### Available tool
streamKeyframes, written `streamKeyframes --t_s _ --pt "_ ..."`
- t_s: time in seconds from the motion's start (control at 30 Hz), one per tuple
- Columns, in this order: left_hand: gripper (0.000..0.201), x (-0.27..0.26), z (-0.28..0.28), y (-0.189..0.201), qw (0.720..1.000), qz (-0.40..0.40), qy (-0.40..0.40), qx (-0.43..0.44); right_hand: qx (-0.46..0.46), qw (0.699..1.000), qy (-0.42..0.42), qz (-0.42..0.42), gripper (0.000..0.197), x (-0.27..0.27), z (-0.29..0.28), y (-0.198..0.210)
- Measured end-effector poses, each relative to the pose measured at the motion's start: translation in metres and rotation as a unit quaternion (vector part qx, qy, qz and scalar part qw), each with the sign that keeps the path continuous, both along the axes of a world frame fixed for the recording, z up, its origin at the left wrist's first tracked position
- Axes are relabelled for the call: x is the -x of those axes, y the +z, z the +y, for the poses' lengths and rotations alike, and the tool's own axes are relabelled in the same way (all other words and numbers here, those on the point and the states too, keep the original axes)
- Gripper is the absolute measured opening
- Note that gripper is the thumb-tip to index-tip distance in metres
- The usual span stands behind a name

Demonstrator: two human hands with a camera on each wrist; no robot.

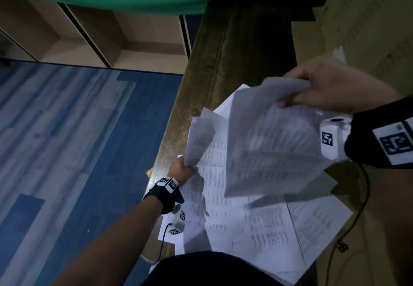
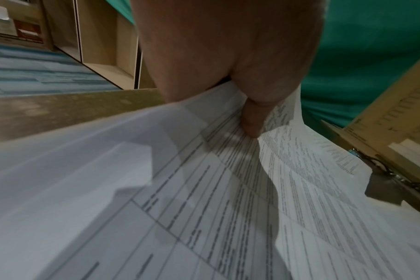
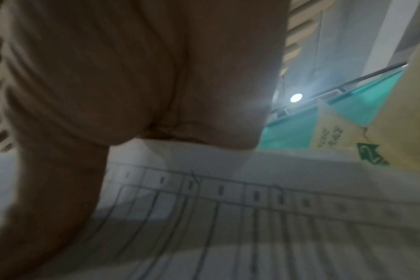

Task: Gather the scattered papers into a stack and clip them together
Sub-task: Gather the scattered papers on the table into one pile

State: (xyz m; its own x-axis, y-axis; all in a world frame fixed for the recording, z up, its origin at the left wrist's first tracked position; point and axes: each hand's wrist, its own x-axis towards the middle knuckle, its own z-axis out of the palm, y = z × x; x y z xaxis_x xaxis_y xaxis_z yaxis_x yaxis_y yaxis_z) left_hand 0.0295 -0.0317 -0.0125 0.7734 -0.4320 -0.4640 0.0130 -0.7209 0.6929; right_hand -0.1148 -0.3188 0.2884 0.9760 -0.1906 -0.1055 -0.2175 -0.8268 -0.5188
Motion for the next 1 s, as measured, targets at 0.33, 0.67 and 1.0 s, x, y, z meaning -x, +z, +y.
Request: streamKeyframes --t_s 0.33,0.67,1.0 --pt "0.025 -0.003 0.003 0.015 0.944 0.280 0.126 0.120 0.057 0.996 0.005 0.073 0.017 -0.078 0.042 -0.125" --pt "0.014 0.002 0.012 -0.006 0.976 0.204 -0.001 0.073 -0.011 0.998 0.022 0.058 0.025 -0.056 0.105 -0.240" --pt "0.018 -0.041 0.068 -0.013 0.976 0.045 0.200 0.069 -0.104 0.896 -0.411 0.136 0.051 -0.007 -0.020 -0.299"
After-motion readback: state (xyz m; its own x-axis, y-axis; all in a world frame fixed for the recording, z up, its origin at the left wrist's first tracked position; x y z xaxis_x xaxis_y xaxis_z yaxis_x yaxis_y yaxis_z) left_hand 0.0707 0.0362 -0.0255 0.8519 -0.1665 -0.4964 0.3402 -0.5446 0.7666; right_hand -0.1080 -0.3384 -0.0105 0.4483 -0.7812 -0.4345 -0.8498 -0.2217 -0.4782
